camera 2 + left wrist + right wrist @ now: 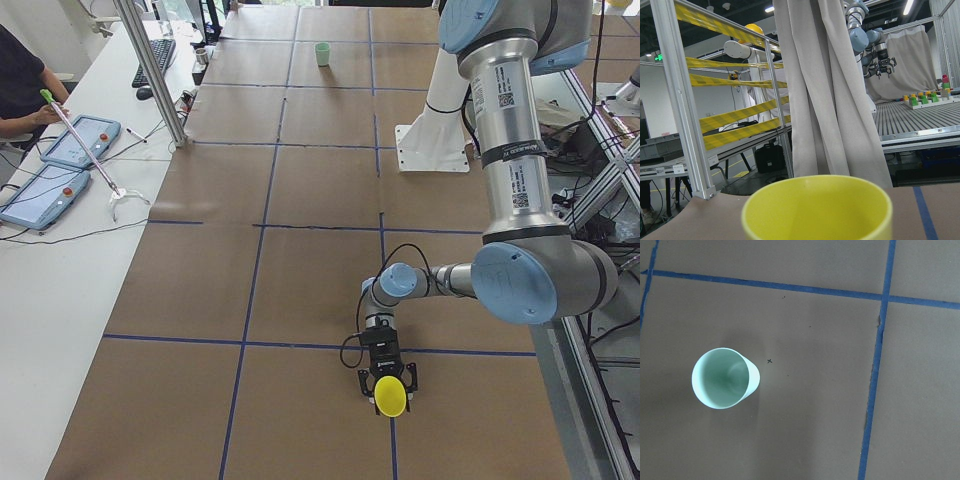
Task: Transfer and stack yellow cup on green cup
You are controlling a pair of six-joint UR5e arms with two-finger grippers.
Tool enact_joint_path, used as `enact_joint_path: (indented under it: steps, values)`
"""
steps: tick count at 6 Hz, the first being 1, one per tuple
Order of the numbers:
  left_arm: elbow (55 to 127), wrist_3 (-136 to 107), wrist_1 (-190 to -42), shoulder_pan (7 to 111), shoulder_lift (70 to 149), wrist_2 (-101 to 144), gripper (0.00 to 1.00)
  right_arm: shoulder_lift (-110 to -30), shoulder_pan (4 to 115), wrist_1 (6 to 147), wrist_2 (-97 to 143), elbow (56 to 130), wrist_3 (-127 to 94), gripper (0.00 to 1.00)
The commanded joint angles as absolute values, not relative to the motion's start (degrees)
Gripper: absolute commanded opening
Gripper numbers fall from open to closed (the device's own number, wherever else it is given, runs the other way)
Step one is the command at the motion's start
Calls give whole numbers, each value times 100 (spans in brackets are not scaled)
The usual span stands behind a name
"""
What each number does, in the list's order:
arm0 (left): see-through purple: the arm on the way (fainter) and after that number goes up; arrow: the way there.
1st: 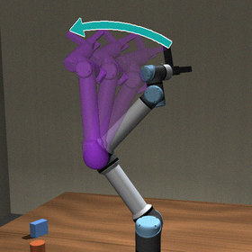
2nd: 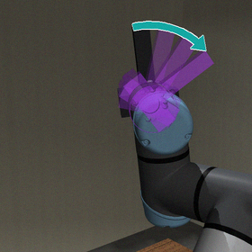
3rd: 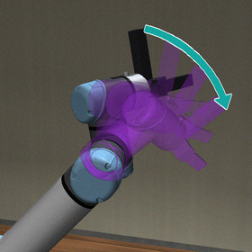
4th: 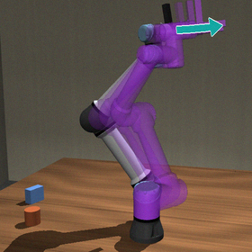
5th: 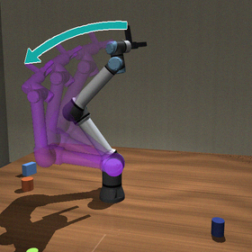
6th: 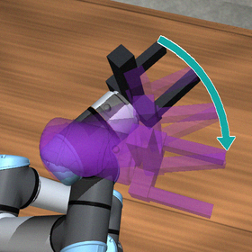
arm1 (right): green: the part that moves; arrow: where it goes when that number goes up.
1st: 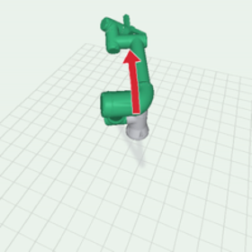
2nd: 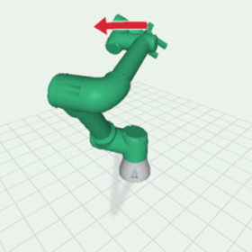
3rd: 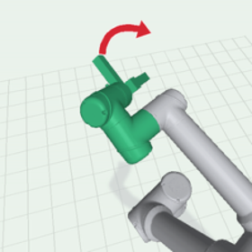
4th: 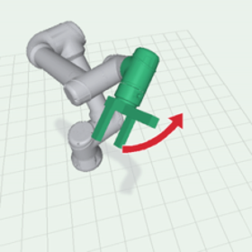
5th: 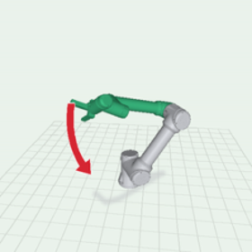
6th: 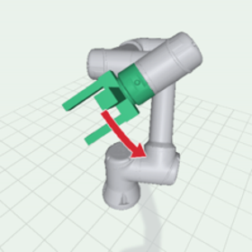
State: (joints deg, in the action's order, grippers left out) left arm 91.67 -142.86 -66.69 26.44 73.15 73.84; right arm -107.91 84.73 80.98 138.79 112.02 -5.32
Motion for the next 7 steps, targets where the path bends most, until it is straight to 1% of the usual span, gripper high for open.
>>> enact_joint_path:
  steps: [1, 2, 3, 4, 6, 7]
  values:
    - [9761, -13371, -7134, 3241, 7618, 6288, 3, -10889, 8481, 8086, 14210, 11223, -536, 100]
    - [9834, -13011, -7198, 3243, 7899, 5710, 3, -10890, 8481, 8095, 14221, 11206, -554, 100]
    - [9896, -12225, -7242, 3321, 8458, 5243, 3, -10881, 8473, 8086, 14229, 11206, -536, 100]
    - [9870, -11895, -7782, 3322, 8812, 4855, 3, -10837, 8447, 7921, 14343, 11215, -527, 100]
    - [9862, -10500, -9185, 3270, 9401, 4343, 5, -10820, 8202, 7551, 14370, 11223, -554, 100]
    - [9818, -9763, -10646, 3270, 9561, 4342, 8, -10802, 8009, 7254, 14370, 11224, -554, 100]
